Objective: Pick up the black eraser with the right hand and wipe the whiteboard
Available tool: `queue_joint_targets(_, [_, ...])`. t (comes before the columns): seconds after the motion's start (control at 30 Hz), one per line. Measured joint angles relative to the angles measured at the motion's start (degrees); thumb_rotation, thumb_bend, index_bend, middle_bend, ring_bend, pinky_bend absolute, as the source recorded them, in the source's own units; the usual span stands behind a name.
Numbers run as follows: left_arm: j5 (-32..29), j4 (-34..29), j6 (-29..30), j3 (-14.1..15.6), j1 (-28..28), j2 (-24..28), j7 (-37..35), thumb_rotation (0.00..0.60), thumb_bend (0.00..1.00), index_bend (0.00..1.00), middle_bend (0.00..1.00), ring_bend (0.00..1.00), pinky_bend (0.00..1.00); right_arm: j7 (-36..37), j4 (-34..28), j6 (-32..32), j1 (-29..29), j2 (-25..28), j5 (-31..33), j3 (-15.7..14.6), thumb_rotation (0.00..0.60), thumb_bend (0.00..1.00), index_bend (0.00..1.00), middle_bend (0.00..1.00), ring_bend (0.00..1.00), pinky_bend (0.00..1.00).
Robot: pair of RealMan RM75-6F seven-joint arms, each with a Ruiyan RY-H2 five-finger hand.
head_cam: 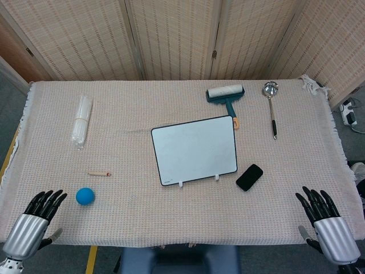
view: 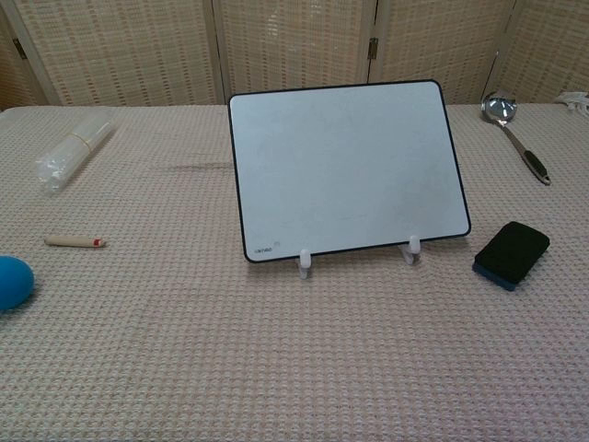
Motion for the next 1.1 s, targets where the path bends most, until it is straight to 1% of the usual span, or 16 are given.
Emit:
queue_joint_targets(0.27, [-0.10,0.06,-0.95,0.03,-0.38,-0.25,0.34,0.600,0.24,0.06,0.13,0.12,0.14,0.06,0.31,-0.62,0.36,0.06,0.24,0.09,0.600,0.38,0.00,0.00,0.00,0.00])
queue_joint_targets(0.33, [-0.31,0.00,-0.75,-0.13,-0.37,-0.19,0.14,0.600,0.24,0.06,0.13,0.12,0.14,-0.02,0.85,-1.56,1.04,-0.09,0.24,0.33,0.600,0.38,0.01,0.00,0.00,0.00])
queue_joint_targets(0.47, [-0.84,-0.10,-0.74,-0.39,-0.48,0.02,-0.71,0.600,0.24,0.06,0.13,0.12,0.14,-0.61,1.48,-5.60,3.28,0.00,1.51,1.22,0.600,0.38,0.11,0.00,0.00,0.00])
queue_joint_targets(0.53, [-1.11,-0.12,-0.90,-0.53,-0.61,0.10,-0.97,0.600,0.24,0.06,0.13,0.12,0.14,-0.84,0.99,-9.28,5.34,0.47,2.89,2.01,0.600,0.38,0.19,0.00,0.00,0.00])
queue_joint_targets(0.57, [-1.16,-0.14,-0.96,-0.56,-0.66,0.13,-1.07,0.600,0.24,0.06,0.13,0.12,0.14,-1.01,0.60,-11.11,6.37,0.75,3.65,2.44,0.600,0.38,0.21,0.00,0.00,0.00])
queue_joint_targets(0.67, [-1.49,-0.11,-1.06,-0.71,-0.80,0.28,-1.70,0.600,0.24,0.06,0.13,0.12,0.14,-2.54,-1.13,-17.92,10.30,1.79,7.17,4.31,0.600,0.38,0.23,0.00,0.00,0.00])
queue_joint_targets(0.7, [-1.72,-0.08,-1.13,-0.80,-0.86,0.34,-1.99,0.600,0.24,0.06,0.13,0.12,0.14,-3.76,-1.82,-20.69,11.96,2.10,9.09,5.23,0.600,0.38,0.23,0.00,0.00,0.00])
queue_joint_targets(0.8, [-2.95,0.01,-1.75,-1.29,-1.26,0.53,-3.25,0.600,0.24,0.05,0.13,0.12,0.14,-8.32,-3.05,-26.31,15.79,2.37,14.45,7.49,0.600,0.38,0.25,0.00,0.00,0.00])
queue_joint_targets(0.93, [-4.73,0.10,-2.87,-2.09,-1.98,0.79,-5.20,0.600,0.24,0.03,0.13,0.12,0.14,-15.08,-3.29,-31.61,20.41,1.29,21.40,10.13,0.600,0.38,0.25,0.00,0.00,0.00])
queue_joint_targets(1.0, [-4.97,0.10,-2.82,-2.26,-2.06,0.91,-5.80,0.600,0.24,0.03,0.13,0.12,0.14,-17.50,-2.69,-33.49,22.74,-0.40,24.36,11.27,0.600,0.38,0.25,0.00,0.00,0.00])
queue_joint_targets(1.1, [-5.14,0.14,-2.71,-2.30,-2.10,1.17,-6.51,0.600,0.24,0.03,0.13,0.12,0.14,-19.83,-0.78,-35.55,25.10,-3.27,27.37,12.08,0.600,0.38,0.25,0.00,0.00,0.00])
